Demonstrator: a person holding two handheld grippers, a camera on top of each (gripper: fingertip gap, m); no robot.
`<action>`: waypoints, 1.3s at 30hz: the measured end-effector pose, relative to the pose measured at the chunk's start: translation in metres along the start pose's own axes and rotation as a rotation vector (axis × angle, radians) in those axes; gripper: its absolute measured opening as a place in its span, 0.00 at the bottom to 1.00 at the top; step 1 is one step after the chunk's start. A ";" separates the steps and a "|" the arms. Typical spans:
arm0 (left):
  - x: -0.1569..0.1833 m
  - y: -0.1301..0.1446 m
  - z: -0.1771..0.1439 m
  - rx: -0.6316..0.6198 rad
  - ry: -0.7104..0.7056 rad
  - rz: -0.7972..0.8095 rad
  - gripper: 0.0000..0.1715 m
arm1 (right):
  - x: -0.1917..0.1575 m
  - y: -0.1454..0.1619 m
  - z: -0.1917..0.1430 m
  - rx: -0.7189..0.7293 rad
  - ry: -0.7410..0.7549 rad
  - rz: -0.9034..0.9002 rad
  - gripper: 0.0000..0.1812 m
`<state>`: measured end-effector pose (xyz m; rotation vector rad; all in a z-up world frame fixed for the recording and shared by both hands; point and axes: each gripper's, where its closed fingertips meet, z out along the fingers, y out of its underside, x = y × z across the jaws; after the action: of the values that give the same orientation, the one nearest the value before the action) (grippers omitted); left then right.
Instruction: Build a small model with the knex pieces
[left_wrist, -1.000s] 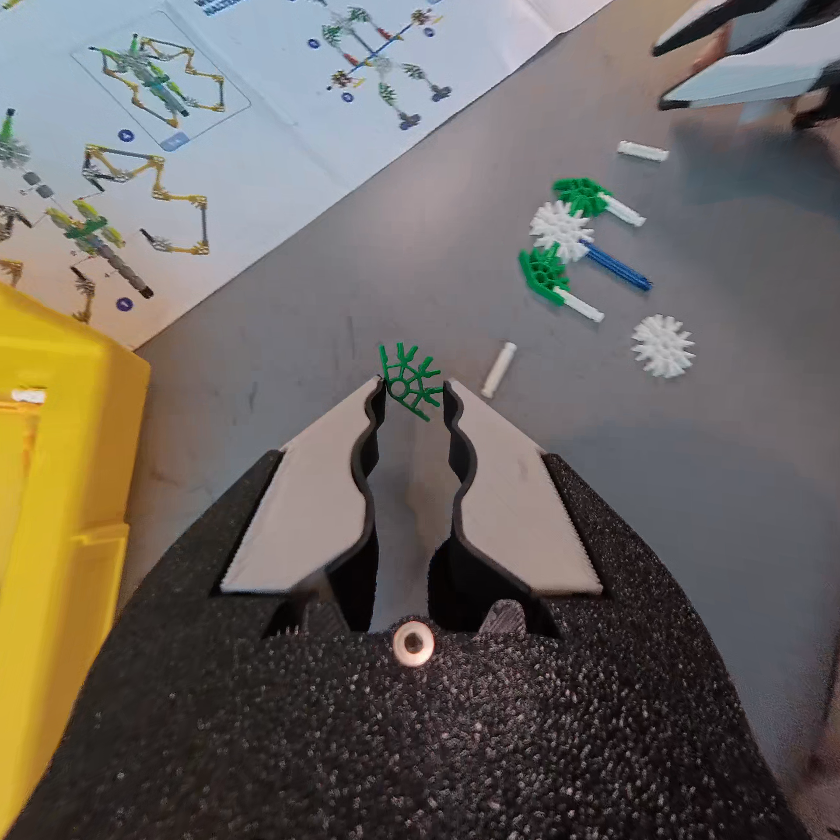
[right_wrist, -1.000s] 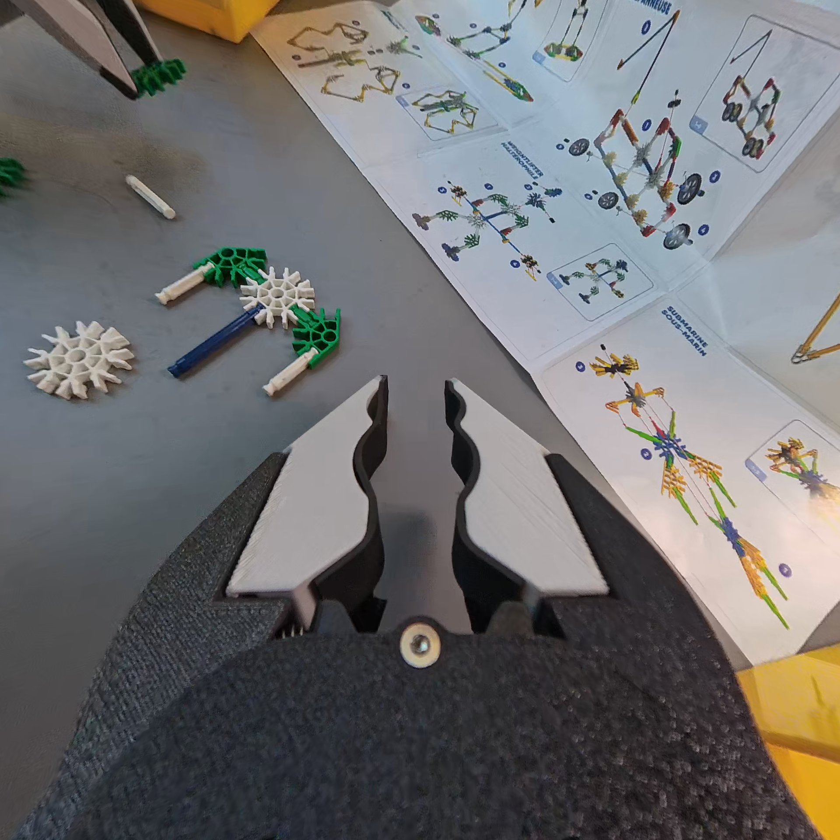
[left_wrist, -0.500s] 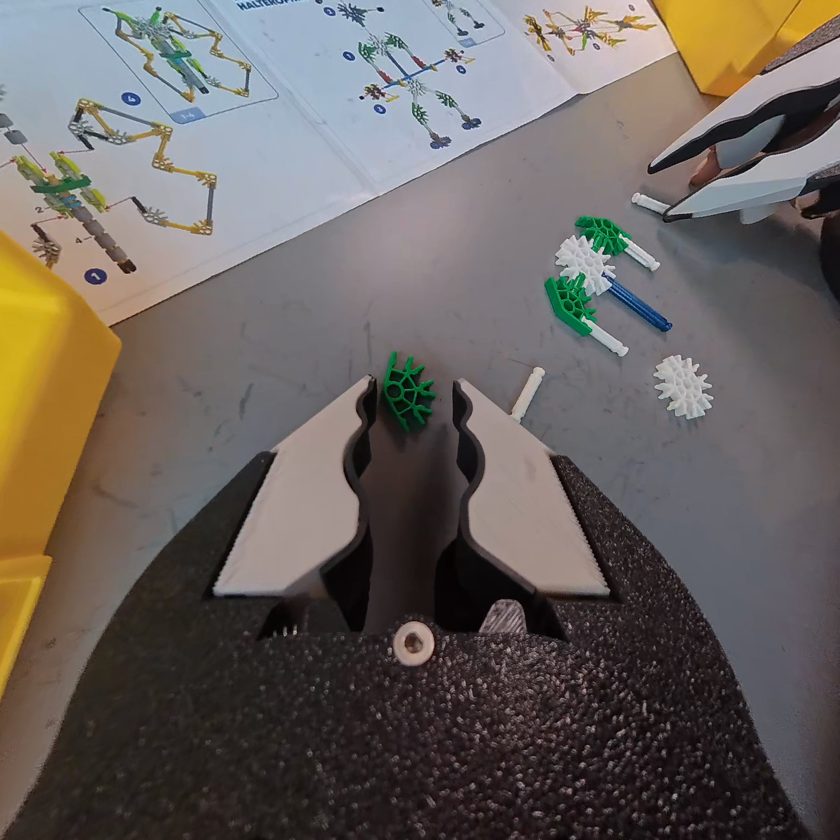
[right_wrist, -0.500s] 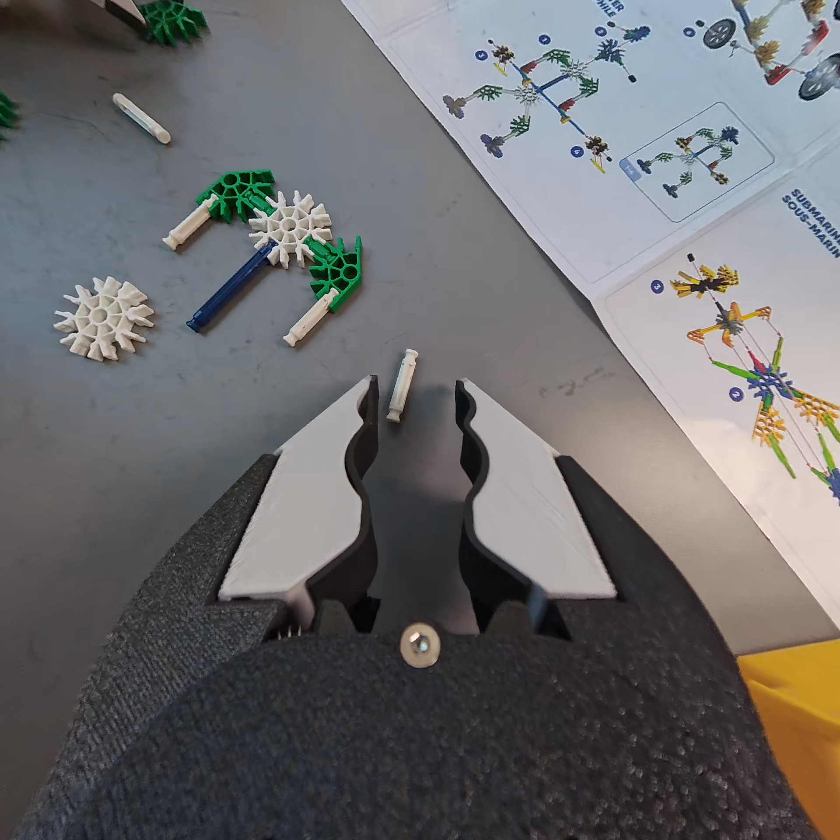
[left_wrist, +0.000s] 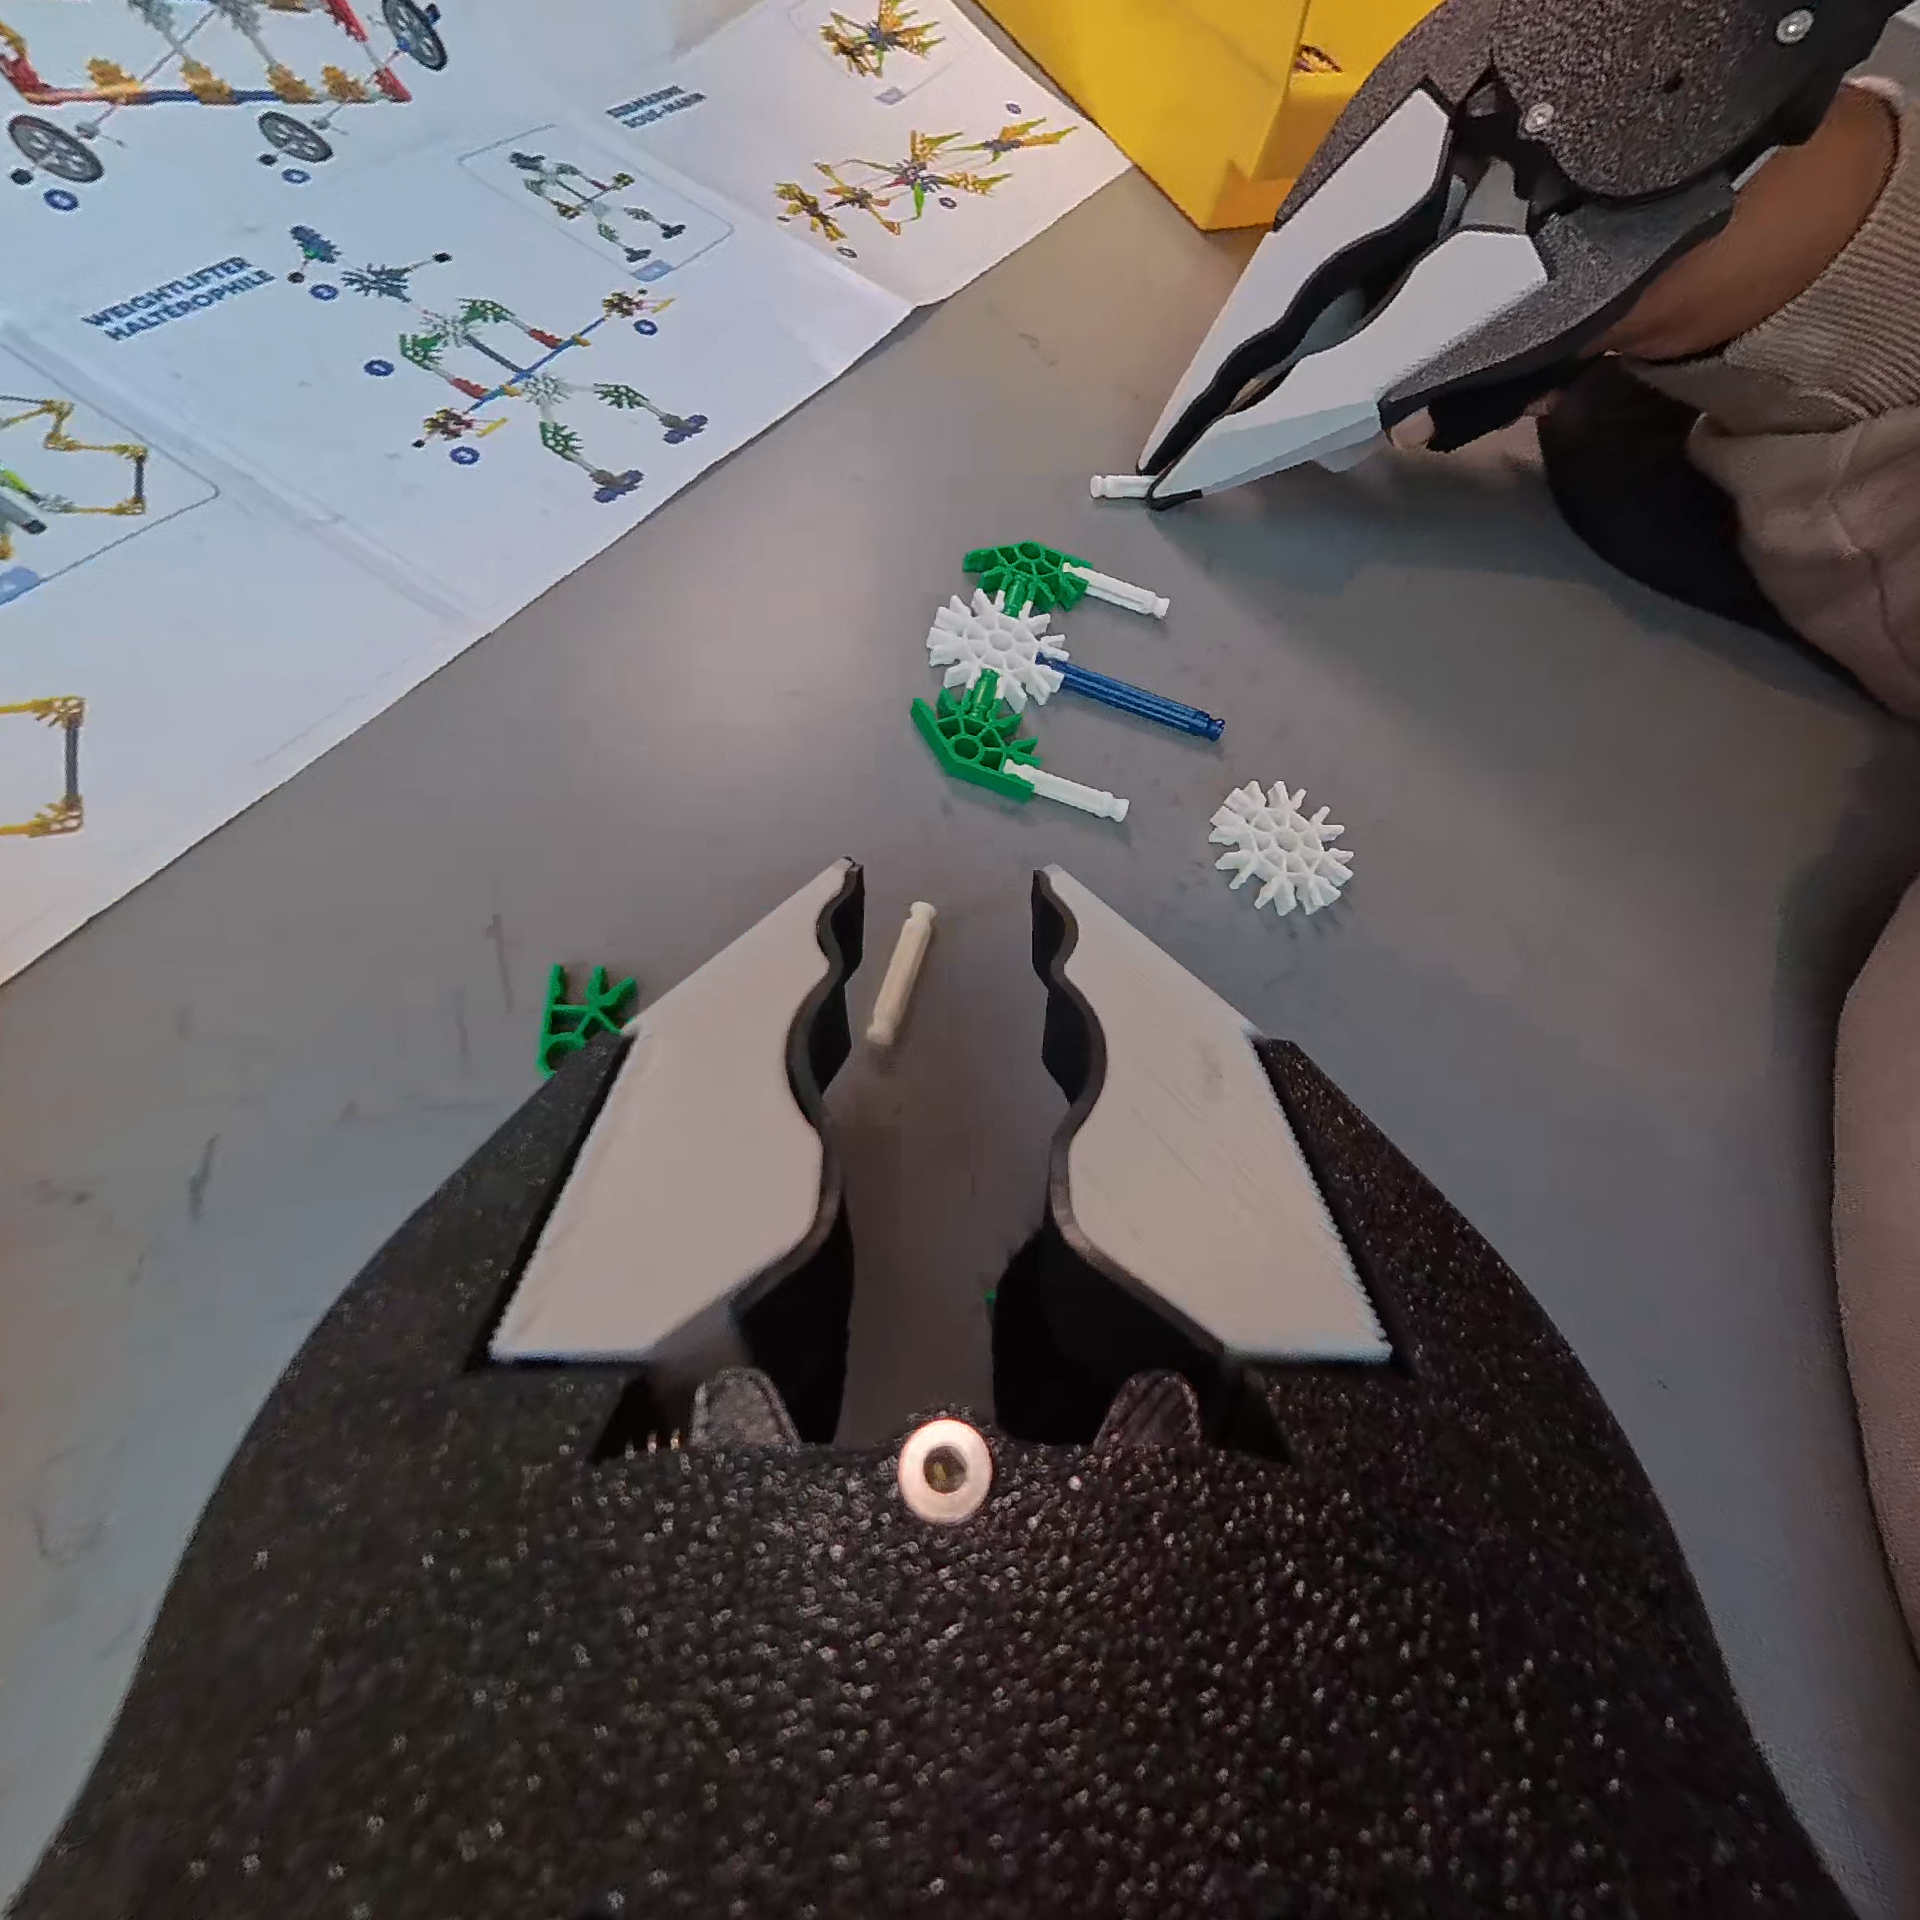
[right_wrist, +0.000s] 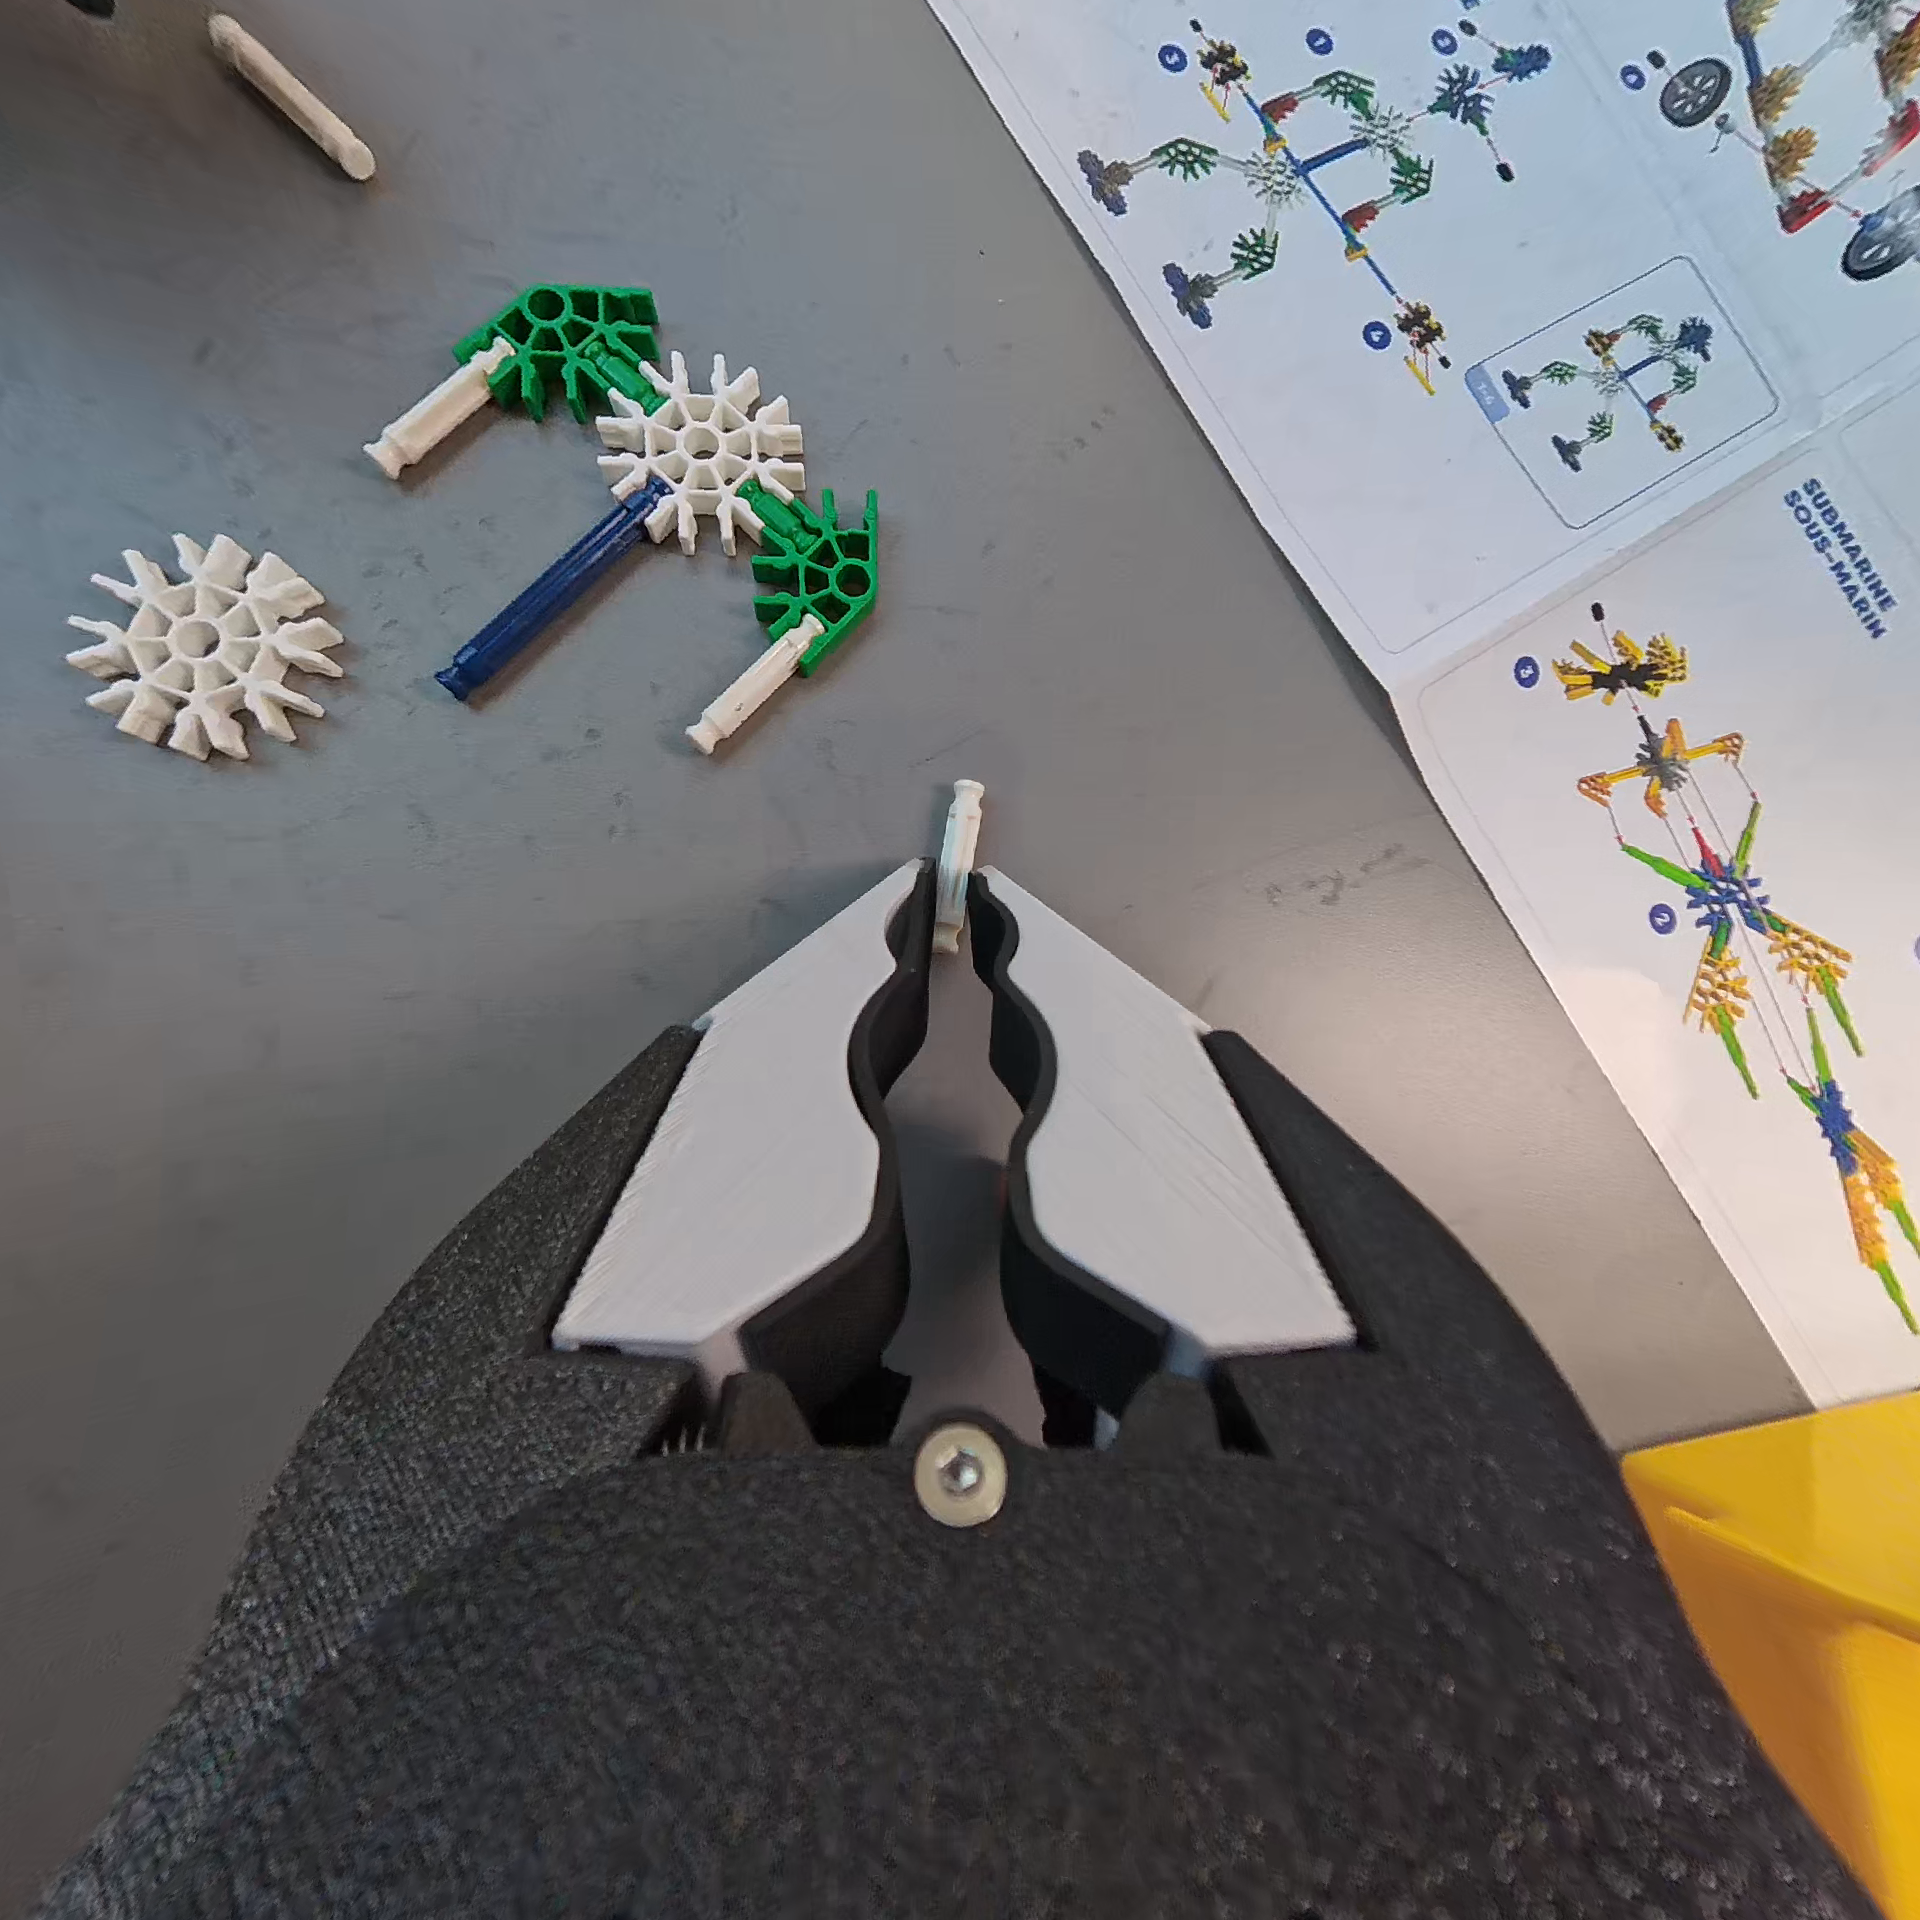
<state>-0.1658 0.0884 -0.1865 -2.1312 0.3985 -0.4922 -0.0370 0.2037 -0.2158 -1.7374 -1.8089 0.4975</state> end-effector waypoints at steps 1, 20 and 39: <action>0.003 0.001 0.003 -0.006 -0.003 0.019 0.18 | -0.002 0.000 -0.001 -0.006 -0.007 -0.002 0.02; 0.016 0.001 0.065 -0.324 0.037 0.293 0.23 | -0.016 0.008 -0.010 -0.098 -0.001 -0.022 0.02; 0.007 -0.014 0.027 -0.188 0.076 0.268 0.22 | -0.092 -0.034 -0.019 0.183 -0.301 -0.314 0.22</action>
<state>-0.1449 0.1117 -0.1877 -2.1986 0.7878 -0.3936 -0.0525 0.1072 -0.1931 -1.2773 -2.1215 0.7950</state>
